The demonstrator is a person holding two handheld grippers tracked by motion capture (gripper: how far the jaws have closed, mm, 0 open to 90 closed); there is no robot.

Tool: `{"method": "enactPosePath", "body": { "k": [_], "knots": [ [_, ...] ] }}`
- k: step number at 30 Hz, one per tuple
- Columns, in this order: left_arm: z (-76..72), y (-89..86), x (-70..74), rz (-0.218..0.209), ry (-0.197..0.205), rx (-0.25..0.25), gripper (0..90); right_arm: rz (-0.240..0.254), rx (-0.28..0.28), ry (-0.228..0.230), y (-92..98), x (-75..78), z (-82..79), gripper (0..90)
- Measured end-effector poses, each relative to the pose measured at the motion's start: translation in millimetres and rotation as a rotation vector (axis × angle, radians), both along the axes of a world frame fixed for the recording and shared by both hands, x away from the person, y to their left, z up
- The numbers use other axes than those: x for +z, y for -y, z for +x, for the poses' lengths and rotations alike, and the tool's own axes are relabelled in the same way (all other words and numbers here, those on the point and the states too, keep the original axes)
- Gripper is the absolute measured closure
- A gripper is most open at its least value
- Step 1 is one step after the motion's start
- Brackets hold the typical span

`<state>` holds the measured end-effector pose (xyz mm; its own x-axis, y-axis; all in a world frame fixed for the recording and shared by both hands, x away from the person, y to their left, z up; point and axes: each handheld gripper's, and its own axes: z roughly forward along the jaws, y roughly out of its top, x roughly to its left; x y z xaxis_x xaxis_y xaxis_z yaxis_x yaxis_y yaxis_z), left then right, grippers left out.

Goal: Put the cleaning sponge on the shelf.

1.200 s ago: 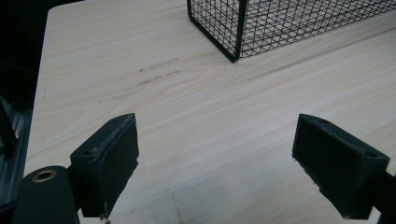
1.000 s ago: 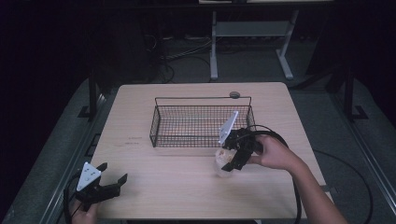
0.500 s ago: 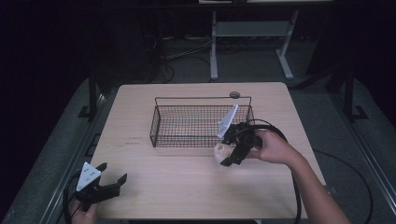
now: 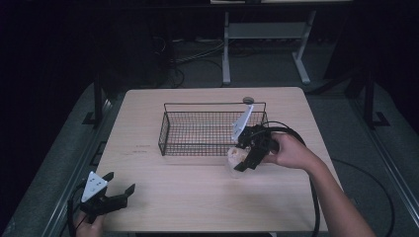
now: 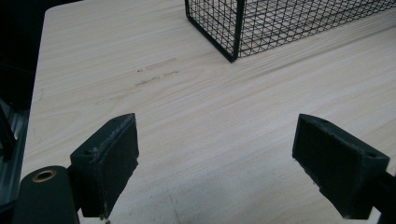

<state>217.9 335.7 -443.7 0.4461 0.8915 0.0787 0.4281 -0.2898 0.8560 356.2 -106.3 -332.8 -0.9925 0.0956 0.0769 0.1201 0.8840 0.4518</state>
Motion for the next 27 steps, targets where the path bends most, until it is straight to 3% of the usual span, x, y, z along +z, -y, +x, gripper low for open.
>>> {"method": "enactPosePath", "body": {
  "k": [27],
  "knots": [
    [-0.4, -1.1, 0.1, -0.003, 0.003, 0.002, 13.7, 0.006, -0.004, 0.008, -12.0, 26.1, 29.6, 28.7]
  ]
}}
